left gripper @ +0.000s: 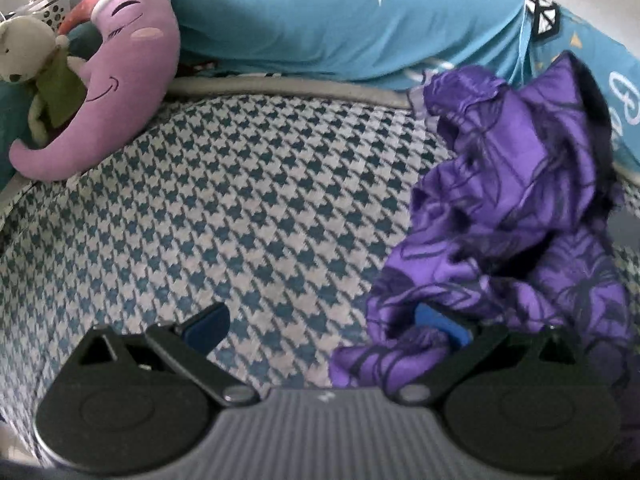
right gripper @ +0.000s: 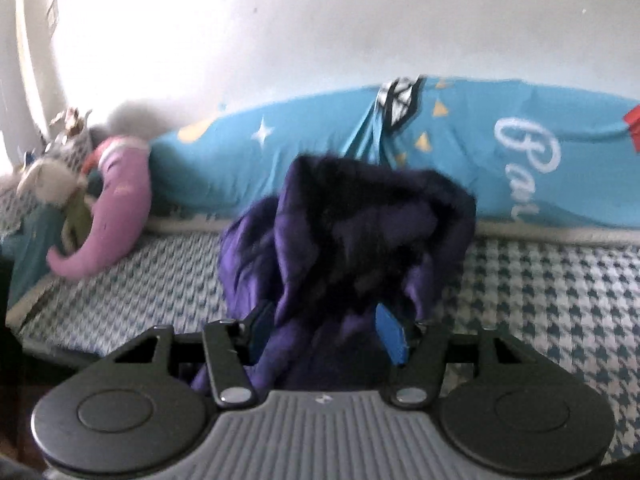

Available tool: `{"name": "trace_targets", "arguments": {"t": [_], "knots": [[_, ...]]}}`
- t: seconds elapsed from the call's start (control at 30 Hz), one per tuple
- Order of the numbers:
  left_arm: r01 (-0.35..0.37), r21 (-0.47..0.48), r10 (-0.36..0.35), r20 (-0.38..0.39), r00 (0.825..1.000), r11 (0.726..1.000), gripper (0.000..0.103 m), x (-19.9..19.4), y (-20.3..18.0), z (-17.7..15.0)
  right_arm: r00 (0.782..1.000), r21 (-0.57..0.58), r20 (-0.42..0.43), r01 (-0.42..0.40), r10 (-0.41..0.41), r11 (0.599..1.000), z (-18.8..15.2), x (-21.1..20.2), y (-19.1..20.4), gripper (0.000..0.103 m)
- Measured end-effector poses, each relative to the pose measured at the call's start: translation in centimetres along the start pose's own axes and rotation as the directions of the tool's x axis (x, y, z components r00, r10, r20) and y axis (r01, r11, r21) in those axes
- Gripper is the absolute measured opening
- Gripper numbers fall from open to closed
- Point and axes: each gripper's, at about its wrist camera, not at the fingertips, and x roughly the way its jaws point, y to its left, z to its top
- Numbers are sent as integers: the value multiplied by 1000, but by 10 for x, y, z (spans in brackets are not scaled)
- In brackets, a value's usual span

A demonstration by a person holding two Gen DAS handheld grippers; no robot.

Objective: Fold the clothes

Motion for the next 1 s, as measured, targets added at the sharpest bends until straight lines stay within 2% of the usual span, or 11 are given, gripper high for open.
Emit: {"name": "trace_targets", "arguments": {"t": [0.17, 0.33, 0.43, 0.57, 0.7, 0.87, 1.0], "knots": [[43, -28, -42, 8, 999, 999, 103, -4, 1, 3, 999, 52, 53, -8, 5, 999, 9, 11, -2, 58], [61, -37, -60, 21, 998, 997, 103, -5, -2, 4, 997, 22, 72, -5, 4, 1000, 11, 24, 5, 55], [64, -38, -63, 26, 998, 997, 103, -5, -3, 5, 997, -21, 73, 10, -8, 1000, 10, 33, 12, 43], [67, -29, -66, 27, 997, 997, 103, -5, -1, 5, 997, -68, 57, 54, -50, 996, 7, 45, 16, 15], [68, -32, -67, 26, 997, 997, 103, -5, 0, 6, 994, 33, 83, 62, -64, 998, 12, 36, 3, 5], [60, -29, -59, 30, 998, 998, 103, -6, 0, 6, 972, 105, 177, 135, -152, 985, 24, 7, -7, 5], [58, -26, -58, 30, 998, 998, 103, -7, -1, 5, 948, 174, 200, 216, -249, 961, 29, -7, -21, 4]]}}
